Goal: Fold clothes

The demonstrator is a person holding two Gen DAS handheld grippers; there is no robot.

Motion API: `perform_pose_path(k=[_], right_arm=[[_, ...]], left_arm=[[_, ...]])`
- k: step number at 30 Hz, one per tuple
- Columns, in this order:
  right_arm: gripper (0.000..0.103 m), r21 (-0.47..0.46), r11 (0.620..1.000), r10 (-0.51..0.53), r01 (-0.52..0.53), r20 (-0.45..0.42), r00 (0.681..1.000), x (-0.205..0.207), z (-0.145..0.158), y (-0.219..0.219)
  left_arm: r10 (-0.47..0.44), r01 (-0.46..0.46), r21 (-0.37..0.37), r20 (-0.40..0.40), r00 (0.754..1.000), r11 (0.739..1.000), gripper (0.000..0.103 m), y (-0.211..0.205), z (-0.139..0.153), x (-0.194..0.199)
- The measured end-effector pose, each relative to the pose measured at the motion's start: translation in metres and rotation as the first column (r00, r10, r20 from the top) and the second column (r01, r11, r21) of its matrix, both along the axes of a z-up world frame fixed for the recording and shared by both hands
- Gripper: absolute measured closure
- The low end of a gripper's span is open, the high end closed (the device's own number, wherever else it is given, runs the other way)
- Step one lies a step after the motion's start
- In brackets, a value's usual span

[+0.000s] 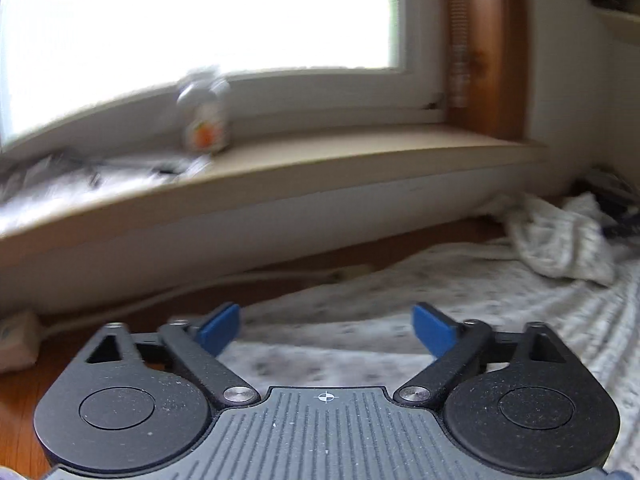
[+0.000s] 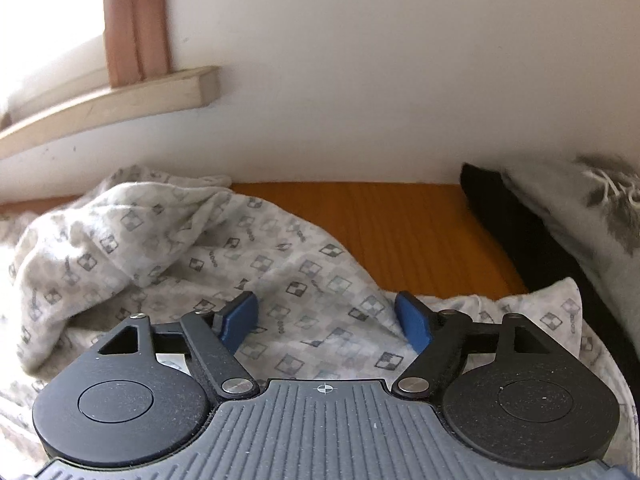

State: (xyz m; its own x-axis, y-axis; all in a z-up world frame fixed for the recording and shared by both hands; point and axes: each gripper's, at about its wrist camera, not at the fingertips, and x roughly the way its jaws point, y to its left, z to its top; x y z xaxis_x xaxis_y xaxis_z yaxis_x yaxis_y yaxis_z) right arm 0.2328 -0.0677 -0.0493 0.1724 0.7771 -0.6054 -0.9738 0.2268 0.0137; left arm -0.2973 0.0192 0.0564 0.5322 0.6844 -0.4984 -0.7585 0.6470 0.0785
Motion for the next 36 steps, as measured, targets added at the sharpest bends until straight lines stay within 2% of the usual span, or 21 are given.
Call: perform_pose_path(k=[2, 5, 10, 13, 15, 20, 25, 29, 31, 32, 33, 34, 36], right_arm=[[0.028, 0.000, 1.000, -0.012, 0.012, 0.003, 1.000, -0.002, -0.001, -0.007], [0.028, -0.001, 1.000, -0.023, 0.023, 0.002, 1.000, -0.004, -0.002, -0.022], [0.028, -0.003, 0.999, -0.041, 0.041, 0.003, 0.999, -0.006, -0.002, -0.046], [0.027, -0.008, 0.999, -0.044, 0.044, -0.001, 0.999, -0.006, -0.002, -0.049], [0.027, -0.007, 1.000, -0.030, 0.030, 0.005, 1.000, -0.008, 0.001, -0.045], [0.026, 0.024, 0.994, 0.102, -0.104, 0.063, 0.993, -0.030, 0.014, -0.019], [0.020, -0.079, 0.977, 0.210, -0.200, 0.151, 0.966, -0.044, 0.015, 0.029], [0.021, -0.095, 0.965, 0.252, -0.243, 0.087, 0.964, -0.038, 0.014, 0.049], [0.034, -0.065, 0.960, 0.271, -0.271, 0.001, 0.962, -0.029, 0.012, 0.049], [0.053, -0.046, 0.957, 0.284, -0.286, -0.047, 0.958, -0.025, 0.012, 0.049], [0.077, -0.030, 0.956, 0.288, -0.291, -0.072, 0.955, -0.021, 0.012, 0.048], [0.093, -0.018, 0.960, 0.279, -0.281, -0.070, 0.958, -0.019, 0.013, 0.046], [0.094, 0.049, 0.974, 0.223, -0.221, -0.031, 0.974, -0.015, 0.019, 0.040]], left_arm=[[-0.011, 0.014, 0.107, -0.029, 1.000, 0.994, 0.001, -0.020, 0.006, 0.010], [-0.030, 0.039, 0.187, -0.052, 0.998, 0.981, 0.000, -0.041, 0.017, 0.020], [-0.106, 0.109, 0.182, -0.026, 0.994, 0.977, 0.000, -0.064, 0.028, 0.031], [-0.164, 0.165, 0.108, -0.018, 0.986, 0.980, 0.000, -0.069, 0.015, 0.045], [-0.185, 0.188, 0.060, -0.053, 0.981, 0.980, 0.000, -0.064, -0.003, 0.057], [-0.171, 0.169, -0.039, -0.077, 0.982, 0.985, 0.000, -0.043, -0.038, 0.064], [-0.157, 0.150, -0.079, -0.085, 0.984, 0.986, 0.000, -0.032, -0.049, 0.059], [-0.146, 0.136, -0.120, -0.075, 0.986, 0.983, 0.000, -0.024, -0.052, 0.056], [-0.140, 0.130, -0.137, -0.066, 0.988, 0.982, 0.000, -0.021, -0.052, 0.055], [-0.140, 0.130, -0.143, -0.061, 0.988, 0.981, 0.000, -0.020, -0.052, 0.054], [-0.137, 0.128, -0.142, -0.061, 0.989, 0.982, 0.000, -0.020, -0.052, 0.054], [-0.135, 0.125, -0.141, -0.061, 0.989, 0.982, 0.000, -0.020, -0.052, 0.054], [-0.130, 0.121, -0.138, -0.060, 0.990, 0.983, 0.000, -0.020, -0.052, 0.053]])
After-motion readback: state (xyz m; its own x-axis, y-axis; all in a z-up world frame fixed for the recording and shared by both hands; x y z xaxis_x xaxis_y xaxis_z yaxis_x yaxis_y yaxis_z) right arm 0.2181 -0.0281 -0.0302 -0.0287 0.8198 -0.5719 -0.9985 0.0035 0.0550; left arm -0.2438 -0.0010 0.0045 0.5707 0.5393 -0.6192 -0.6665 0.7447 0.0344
